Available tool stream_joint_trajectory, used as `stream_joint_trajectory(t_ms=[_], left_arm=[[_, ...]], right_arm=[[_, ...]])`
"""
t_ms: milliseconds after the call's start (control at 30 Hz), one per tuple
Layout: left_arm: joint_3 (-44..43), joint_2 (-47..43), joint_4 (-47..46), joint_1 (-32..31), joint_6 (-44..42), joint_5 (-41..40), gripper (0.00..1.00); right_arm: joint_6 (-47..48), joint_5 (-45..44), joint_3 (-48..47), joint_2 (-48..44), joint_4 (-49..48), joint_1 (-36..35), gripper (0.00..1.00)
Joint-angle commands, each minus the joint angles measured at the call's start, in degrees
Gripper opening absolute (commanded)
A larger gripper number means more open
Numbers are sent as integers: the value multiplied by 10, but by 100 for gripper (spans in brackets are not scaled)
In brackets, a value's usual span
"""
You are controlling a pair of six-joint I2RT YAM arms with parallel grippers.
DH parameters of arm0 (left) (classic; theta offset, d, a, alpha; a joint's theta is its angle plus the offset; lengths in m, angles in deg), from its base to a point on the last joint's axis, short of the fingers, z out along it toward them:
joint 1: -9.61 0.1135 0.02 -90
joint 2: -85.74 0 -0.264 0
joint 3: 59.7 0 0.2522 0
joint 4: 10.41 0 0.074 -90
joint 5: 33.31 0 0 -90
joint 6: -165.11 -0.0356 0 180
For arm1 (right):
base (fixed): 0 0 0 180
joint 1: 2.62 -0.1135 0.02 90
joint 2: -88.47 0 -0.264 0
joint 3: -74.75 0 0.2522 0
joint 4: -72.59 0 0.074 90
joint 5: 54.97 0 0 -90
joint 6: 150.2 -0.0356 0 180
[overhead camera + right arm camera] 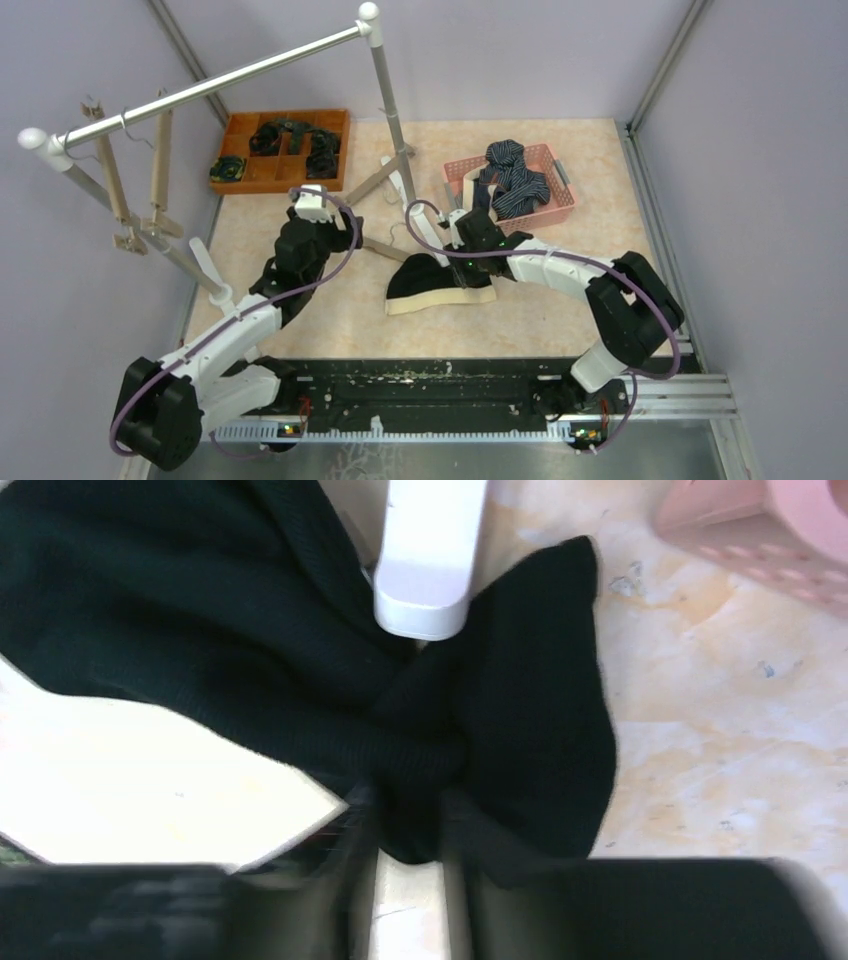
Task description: Remove the underwear clipped to the hanger
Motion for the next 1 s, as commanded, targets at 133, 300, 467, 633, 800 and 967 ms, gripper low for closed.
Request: stream_joint_trajectory(t_ms=[133, 300, 467, 633, 800, 967], left_arm=[[-21, 26, -49, 4, 6, -11, 88], [-20, 42, -50, 7, 10, -23, 88], [-30, 89, -62, 12, -1, -22, 88], [-83, 158, -47, 13, -51, -21, 90], [-123, 207, -59, 13, -123, -66, 91], [-174, 261, -41, 23, -159, -96, 91]], right_arm=[[-27, -89, -48, 24, 48, -7, 0], [0, -129, -124, -94, 88, -11, 0], [29, -199, -254, -176, 100, -10, 0], [101, -350, -304, -188, 43, -8, 0], [130, -368, -298, -148, -76, 68, 0], [78, -271, -326, -96, -98, 139, 0]])
